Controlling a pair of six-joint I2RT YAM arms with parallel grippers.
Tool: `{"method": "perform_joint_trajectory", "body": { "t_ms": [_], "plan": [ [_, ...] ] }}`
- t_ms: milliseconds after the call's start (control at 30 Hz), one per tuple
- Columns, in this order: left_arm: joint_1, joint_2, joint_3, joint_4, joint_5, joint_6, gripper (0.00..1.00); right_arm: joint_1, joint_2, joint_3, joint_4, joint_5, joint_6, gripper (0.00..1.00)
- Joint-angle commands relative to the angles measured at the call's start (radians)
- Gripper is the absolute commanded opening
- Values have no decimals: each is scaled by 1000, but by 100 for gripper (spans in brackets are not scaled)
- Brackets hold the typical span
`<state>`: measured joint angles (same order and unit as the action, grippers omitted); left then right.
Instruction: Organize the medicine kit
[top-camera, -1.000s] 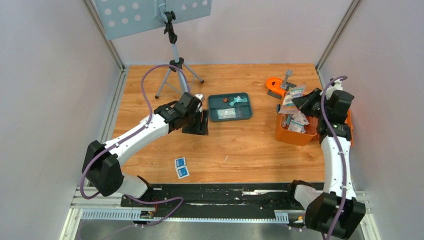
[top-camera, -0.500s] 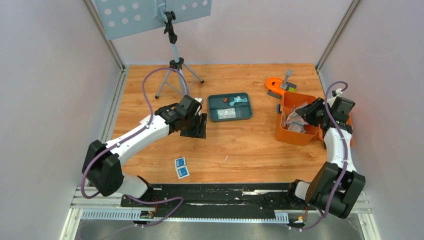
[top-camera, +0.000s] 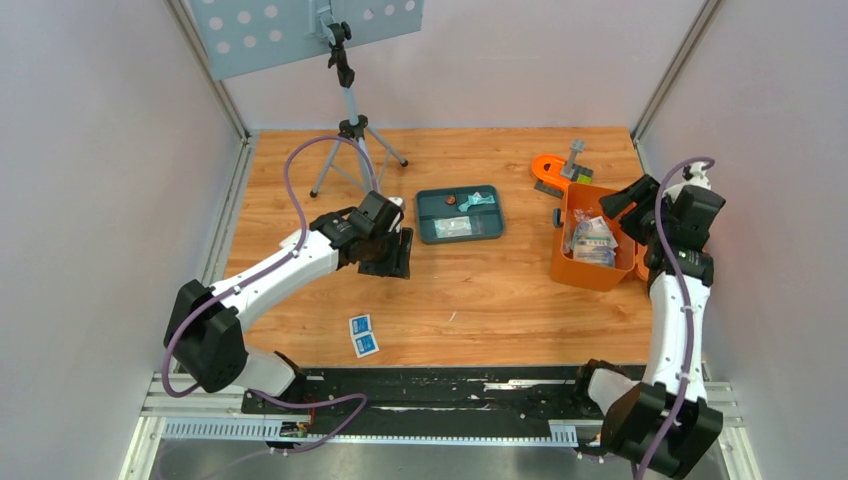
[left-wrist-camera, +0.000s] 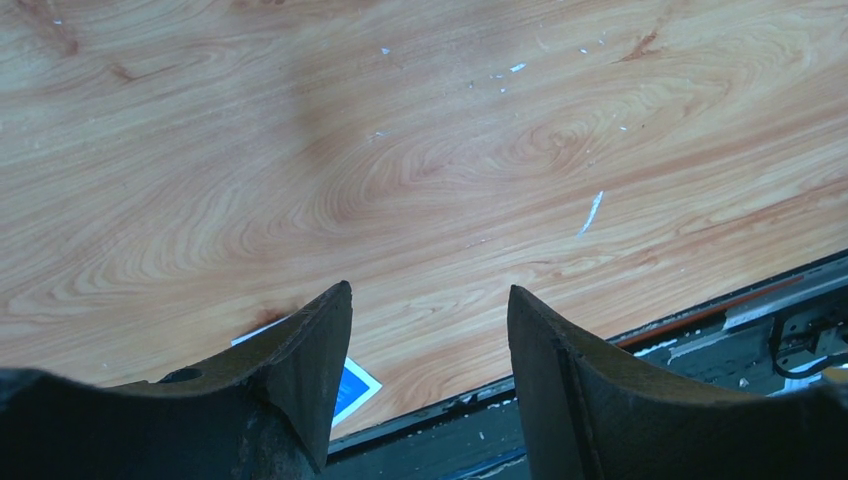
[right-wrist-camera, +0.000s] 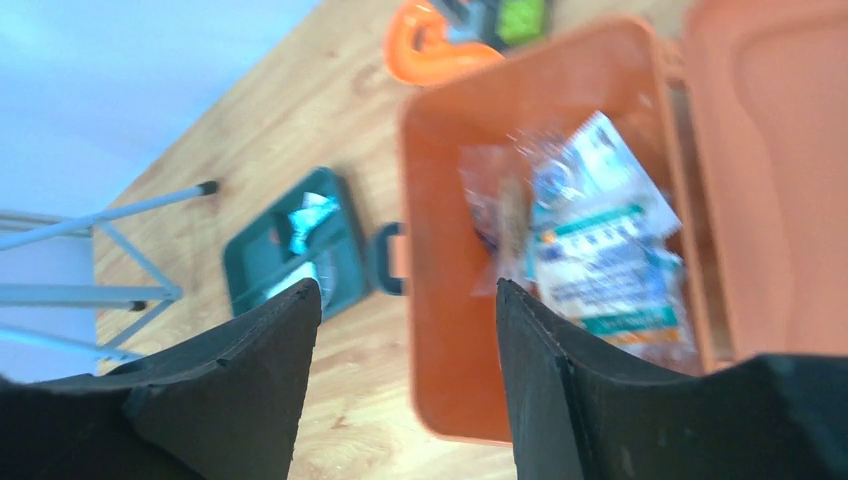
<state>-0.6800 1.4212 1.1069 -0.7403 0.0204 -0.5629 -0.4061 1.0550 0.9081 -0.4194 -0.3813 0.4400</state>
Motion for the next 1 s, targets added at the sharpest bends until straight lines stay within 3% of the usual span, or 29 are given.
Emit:
{"method": "perform_joint_trajectory", "body": {
  "t_ms": [0, 233, 367, 567, 867, 967],
  "plan": [
    [4, -21, -9, -11, -37, -13, 67, 128, -79, 114, -7, 38, 5, 63],
    [10, -30, -103, -27, -51, -50, 67, 668, -30, 118, -10, 192, 32, 63],
    [10, -81, -189, -66, -150, -107, 65, 861, 60, 64, 7, 229, 68, 63],
    [14, -101, -268, -142, -229, -263, 57, 955, 157, -36, 162, 85, 181, 62],
    [14, -10, -327, -73, -216, -314, 56, 979, 225, -86, 249, 18, 236, 62],
    [14, 16, -347, 16, -159, -309, 55, 983, 224, -87, 249, 19, 236, 62]
  ]
}}
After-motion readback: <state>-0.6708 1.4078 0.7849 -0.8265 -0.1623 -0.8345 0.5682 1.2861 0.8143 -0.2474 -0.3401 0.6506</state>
